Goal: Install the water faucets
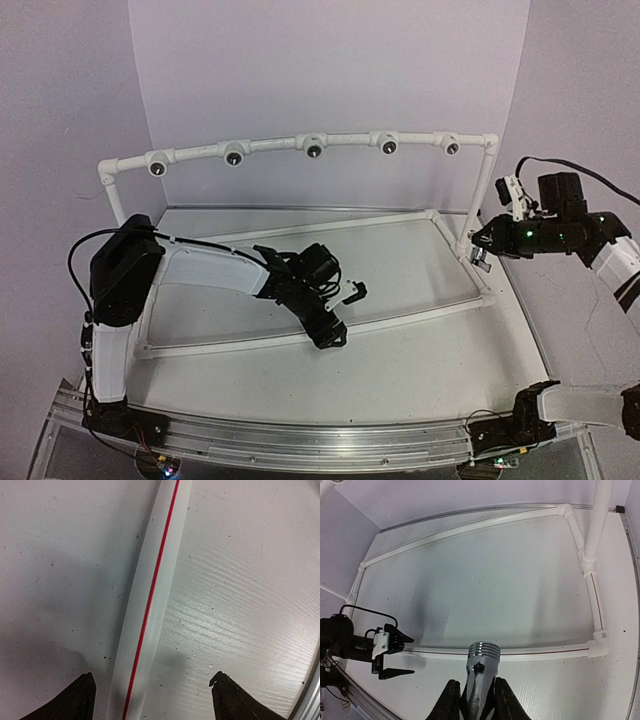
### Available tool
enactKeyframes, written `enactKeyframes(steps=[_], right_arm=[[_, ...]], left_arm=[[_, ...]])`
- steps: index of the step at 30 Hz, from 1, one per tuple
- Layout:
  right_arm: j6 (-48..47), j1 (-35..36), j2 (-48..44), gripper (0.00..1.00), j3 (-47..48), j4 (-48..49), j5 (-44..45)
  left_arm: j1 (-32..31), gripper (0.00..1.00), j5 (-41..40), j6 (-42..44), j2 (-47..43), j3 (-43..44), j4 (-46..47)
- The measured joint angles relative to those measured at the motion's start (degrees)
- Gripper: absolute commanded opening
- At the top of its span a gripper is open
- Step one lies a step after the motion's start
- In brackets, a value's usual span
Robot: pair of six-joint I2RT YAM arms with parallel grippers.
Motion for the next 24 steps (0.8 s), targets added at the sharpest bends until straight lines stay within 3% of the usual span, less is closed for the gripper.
enactKeyframes(steps=[11,24], right_arm=[[-3.0,3.6,2.7,0.0,4.2,-1.8,6.4],[-26.0,7.3,0.3,0.0,2.2,8.3,16.3]], left_arm=[[-0.6,0.53,-2.7,-1.4,5.9,2.7,1.9],[-1.5,0.25,-6.6,-0.1,6.2,2.8,2.4]])
